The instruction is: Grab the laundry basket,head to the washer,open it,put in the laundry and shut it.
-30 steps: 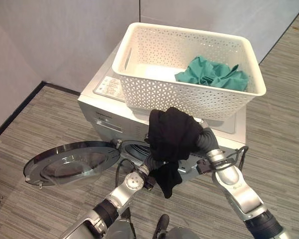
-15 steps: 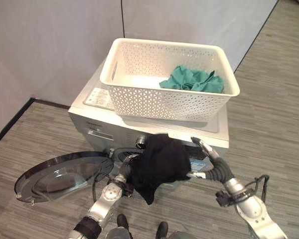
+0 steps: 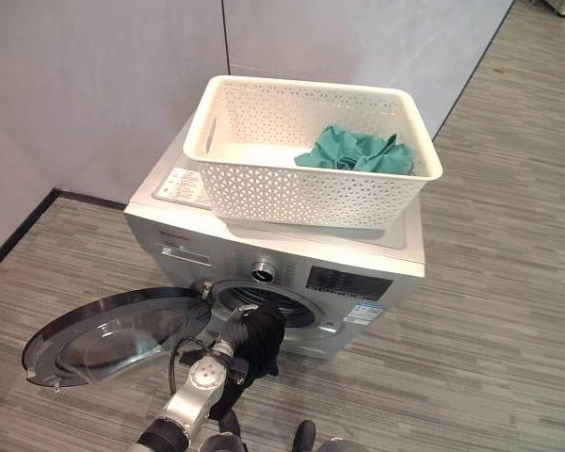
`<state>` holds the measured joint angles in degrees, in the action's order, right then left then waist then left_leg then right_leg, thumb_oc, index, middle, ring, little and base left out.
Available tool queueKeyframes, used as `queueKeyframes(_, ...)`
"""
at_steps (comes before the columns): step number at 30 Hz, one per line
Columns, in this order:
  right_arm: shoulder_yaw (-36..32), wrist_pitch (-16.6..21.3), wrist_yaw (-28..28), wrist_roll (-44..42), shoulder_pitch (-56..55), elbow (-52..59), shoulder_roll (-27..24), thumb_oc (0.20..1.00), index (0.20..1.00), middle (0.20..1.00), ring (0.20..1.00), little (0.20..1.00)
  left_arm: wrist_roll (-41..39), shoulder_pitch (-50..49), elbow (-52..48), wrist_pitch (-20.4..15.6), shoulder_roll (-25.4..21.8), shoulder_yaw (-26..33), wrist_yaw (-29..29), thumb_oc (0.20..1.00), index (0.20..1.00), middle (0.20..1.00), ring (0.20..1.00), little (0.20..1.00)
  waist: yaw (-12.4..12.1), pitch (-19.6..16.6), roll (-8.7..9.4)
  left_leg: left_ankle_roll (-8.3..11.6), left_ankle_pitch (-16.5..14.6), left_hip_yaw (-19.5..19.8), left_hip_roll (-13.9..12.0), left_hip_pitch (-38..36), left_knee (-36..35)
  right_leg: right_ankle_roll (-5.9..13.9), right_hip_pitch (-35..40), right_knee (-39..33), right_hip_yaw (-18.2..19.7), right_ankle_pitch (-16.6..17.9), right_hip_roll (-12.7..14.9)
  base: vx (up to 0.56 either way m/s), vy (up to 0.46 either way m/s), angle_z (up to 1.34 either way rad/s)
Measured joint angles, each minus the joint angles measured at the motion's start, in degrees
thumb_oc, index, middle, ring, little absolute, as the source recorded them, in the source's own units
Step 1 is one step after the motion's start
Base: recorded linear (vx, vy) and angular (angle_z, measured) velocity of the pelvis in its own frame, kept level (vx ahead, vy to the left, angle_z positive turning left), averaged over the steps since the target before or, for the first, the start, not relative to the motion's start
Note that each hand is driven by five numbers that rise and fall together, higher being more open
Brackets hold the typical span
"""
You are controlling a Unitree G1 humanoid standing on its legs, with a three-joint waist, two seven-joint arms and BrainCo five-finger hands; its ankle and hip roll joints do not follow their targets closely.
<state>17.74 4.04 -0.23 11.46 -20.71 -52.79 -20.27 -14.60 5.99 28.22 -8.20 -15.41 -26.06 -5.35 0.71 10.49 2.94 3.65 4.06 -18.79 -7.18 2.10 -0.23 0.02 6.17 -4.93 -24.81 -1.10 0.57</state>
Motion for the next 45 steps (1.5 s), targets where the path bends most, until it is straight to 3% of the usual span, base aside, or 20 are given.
queueKeyframes(5, 0.6, -0.6, -2.2, -1.5, 6.4, -3.2, 1.6, 1.0, 1.0, 1.0, 1.0, 1.0, 0.0, 0.2, 0.3, 0.1, 0.6, -0.5, 0.1, 0.2, 0.2, 0.2, 0.2, 0.2, -1.1, 0.7, -0.02, 0.05, 0.0, 1.0, 0.2, 0.3, 0.0, -0.12, 0.0, 0.0, -1.1, 0.0, 0.0, 0.0, 0.01, 0.12)
queueKeyframes(9, 5.2, -1.6, -3.2, -1.6, 11.9, -3.6, 2.0, 1.0, 1.0, 1.0, 1.0, 1.0, -0.1, 1.0, 1.2, 0.3, 0.8, -2.4, 0.1, 0.2, 0.2, 0.2, 0.2, 0.2, -1.5, 1.3, 0.22, 0.04, 0.0, 2.0, 0.5, 1.1, -0.1, -0.02, -0.2, 0.0, -2.3, -0.2, 0.1, 0.01, 0.028, 0.14)
queueKeyframes(28, 10.5, -2.9, -4.8, -3.5, 17.1, -7.1, 2.2, 1.0, 1.0, 1.0, 1.0, 1.0, -0.1, 10.9, 4.4, 0.6, 2.2, -3.9, -2.2, 0.2, 0.2, 0.2, 0.2, 0.2, -3.1, 3.4, 1.42, -0.06, 0.0, 2.4, 0.3, 4.1, 1.5, -0.3, -2.5, 0.0, -2.1, -0.4, -0.1, -0.02, -0.02, 0.01)
queueKeyframes(33, 10.5, -2.7, -5.1, -4.4, 18.3, -7.6, 2.5, 1.0, 1.0, 1.0, 1.0, 1.0, -0.2, 8.8, 4.6, 0.6, 1.9, -4.0, -2.3, 0.2, 0.2, 0.2, 0.2, 0.2, -5.2, 4.6, 2.18, 0.47, 0.2, 4.2, -1.6, 4.1, 3.8, -1.63, -0.6, 0.0, -2.7, -1.1, -2.5, -0.15, -0.146, 0.13)
queueKeyframes(39, 10.5, -2.5, -5.9, -5.1, 21.2, -7.6, 2.2, 1.0, 1.0, 1.0, 1.0, 1.0, -0.2, 4.9, 5.5, 0.8, 2.3, -4.7, -1.6, 0.2, 0.2, 0.2, 0.2, 0.2, -6.2, 7.2, 1.86, 4.86, 3.3, 6.3, -4.8, 5.3, 2.3, -4.16, -0.6, 0.1, -6.0, -0.8, -5.1, -0.18, -0.083, 0.23)
queueKeyframes(41, 10.4, -2.5, -6.0, -5.3, 21.0, -7.4, 2.0, 1.0, 1.0, 1.0, 1.0, 1.0, -0.2, 5.1, 5.8, 1.0, 2.2, -5.9, -1.1, 0.2, 0.2, 0.2, 0.2, 0.2, -5.9, 7.9, 1.87, 5.06, 3.2, 4.8, -5.6, 6.0, 3.8, -5.72, -0.5, 0.2, -7.8, -0.7, -5.0, -0.15, 0.002, 0.36)
queueKeyframes(42, 10.4, -2.5, -6.1, -6.0, 21.0, -6.9, 2.2, 1.0, 1.0, 1.0, 1.0, 1.0, -0.4, 5.3, 6.2, 1.0, 2.0, -6.0, -1.0, 0.2, 0.2, 0.2, 0.2, 0.2, -5.8, 8.5, 3.03, 4.7, 2.9, 2.7, -6.6, 6.5, 6.9, -6.95, -1.4, 0.8, -8.5, -0.9, -3.5, -0.13, 0.061, 0.42)
queueKeyframes(43, 10.2, -2.5, -6.0, -6.3, 20.9, -6.4, 2.2, 1.0, 1.0, 1.0, 1.0, 1.0, -0.5, 5.9, 6.7, 1.0, 2.3, -6.2, -0.8, 0.2, 0.2, 0.2, 0.2, 0.2, -4.7, 8.9, 4.19, 4.9, 3.0, 3.2, -7.9, 5.8, 8.4, -7.21, -2.2, 1.2, -8.7, -1.0, -1.9, -0.09, 0.053, 0.22)
queueKeyframes(45, 9.1, -2.5, -6.0, -6.3, 21.0, -6.3, 2.1, 1.0, 1.0, 1.0, 1.0, 1.0, -0.6, 6.6, 7.0, 1.0, 2.5, -6.3, -0.7, 0.2, 0.2, 0.2, 0.2, 0.2, -4.4, 9.0, 4.33, 4.72, 2.8, 6.4, -9.5, 5.1, 11.6, -7.12, -3.6, 2.6, -8.3, -0.8, -0.8, -0.02, 0.084, 0.05)
